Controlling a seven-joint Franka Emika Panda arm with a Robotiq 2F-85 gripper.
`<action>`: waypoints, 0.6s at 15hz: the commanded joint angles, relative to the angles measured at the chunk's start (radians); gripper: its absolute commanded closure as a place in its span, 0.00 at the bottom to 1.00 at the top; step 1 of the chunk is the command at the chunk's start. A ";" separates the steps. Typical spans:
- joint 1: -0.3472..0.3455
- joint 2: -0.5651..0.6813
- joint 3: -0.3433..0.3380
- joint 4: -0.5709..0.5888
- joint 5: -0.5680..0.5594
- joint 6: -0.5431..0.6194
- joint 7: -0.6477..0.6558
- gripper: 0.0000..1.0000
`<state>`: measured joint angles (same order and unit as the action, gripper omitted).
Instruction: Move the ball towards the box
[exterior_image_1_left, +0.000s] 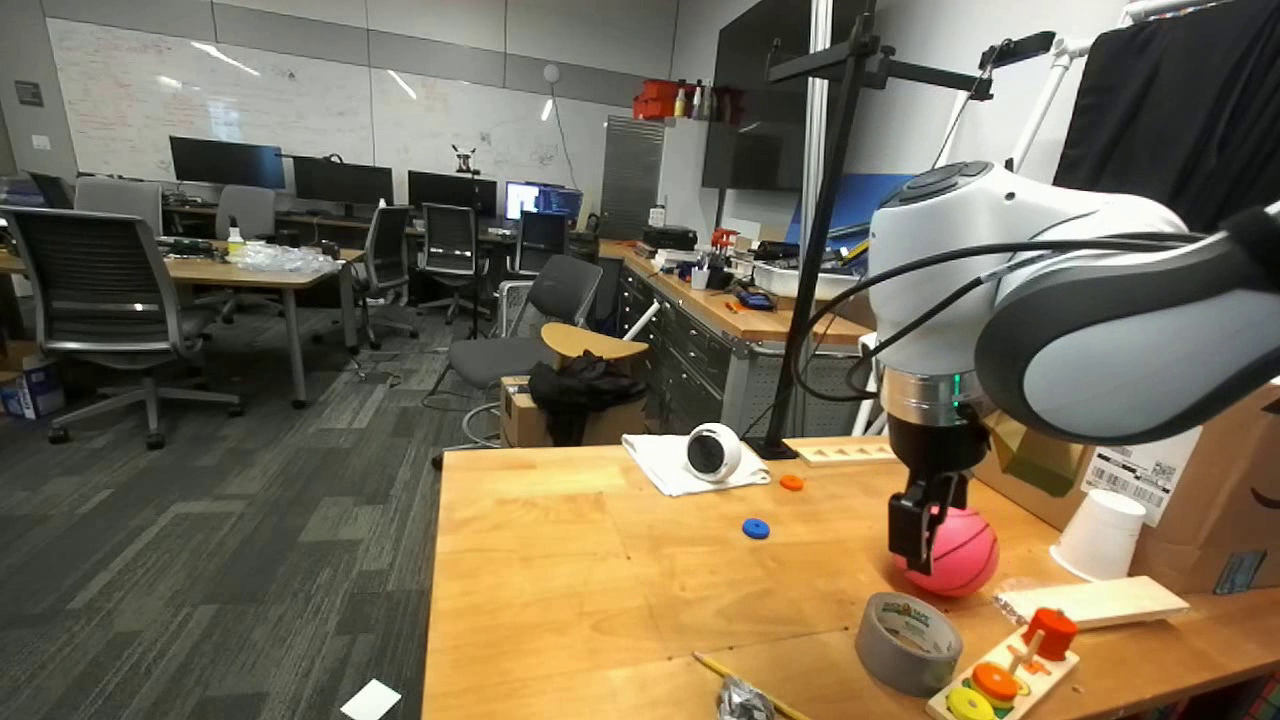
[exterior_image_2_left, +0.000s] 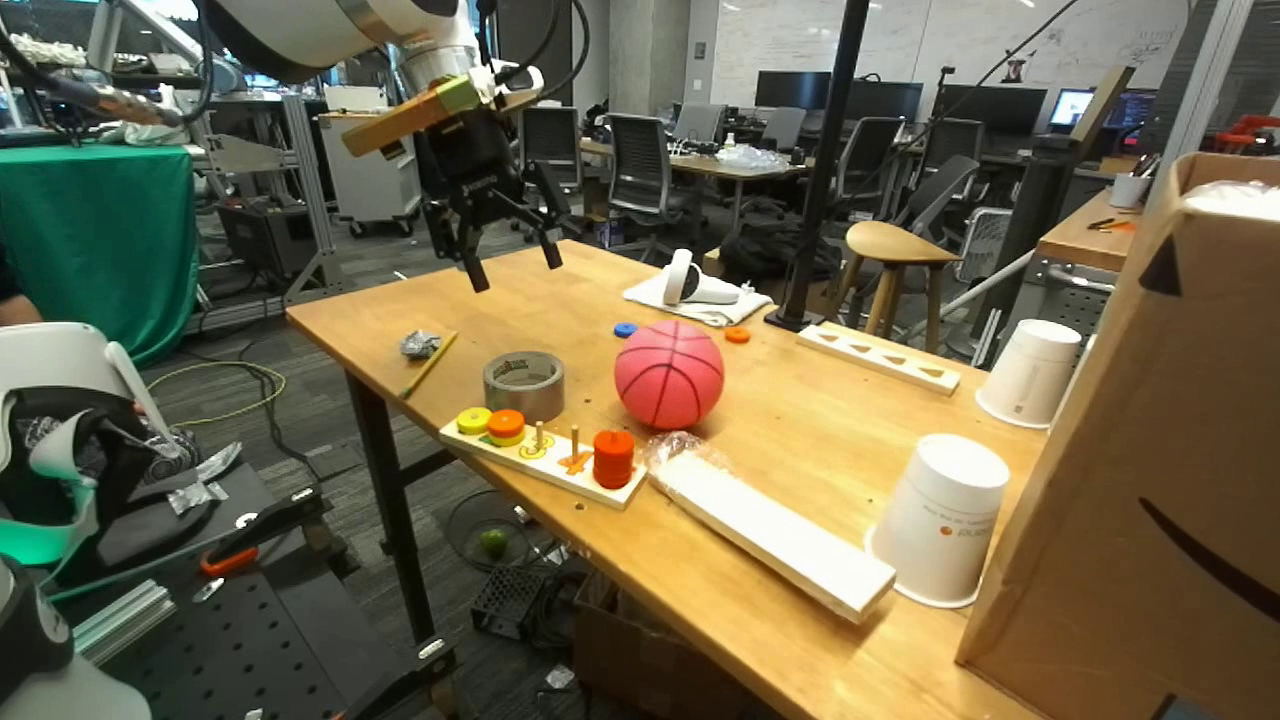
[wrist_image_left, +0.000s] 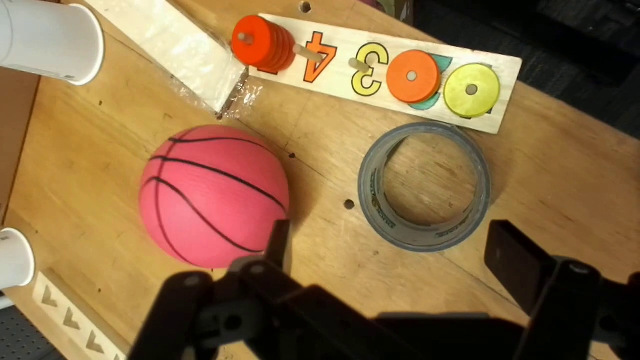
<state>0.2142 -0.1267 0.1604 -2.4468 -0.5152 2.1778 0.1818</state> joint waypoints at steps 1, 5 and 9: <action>-0.019 -0.003 0.019 0.001 0.005 -0.001 -0.003 0.00; -0.020 -0.006 0.019 0.001 0.005 0.000 -0.003 0.00; -0.018 0.010 0.015 -0.013 0.026 0.101 0.004 0.00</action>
<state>0.2120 -0.1217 0.1614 -2.4514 -0.5146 2.2053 0.1821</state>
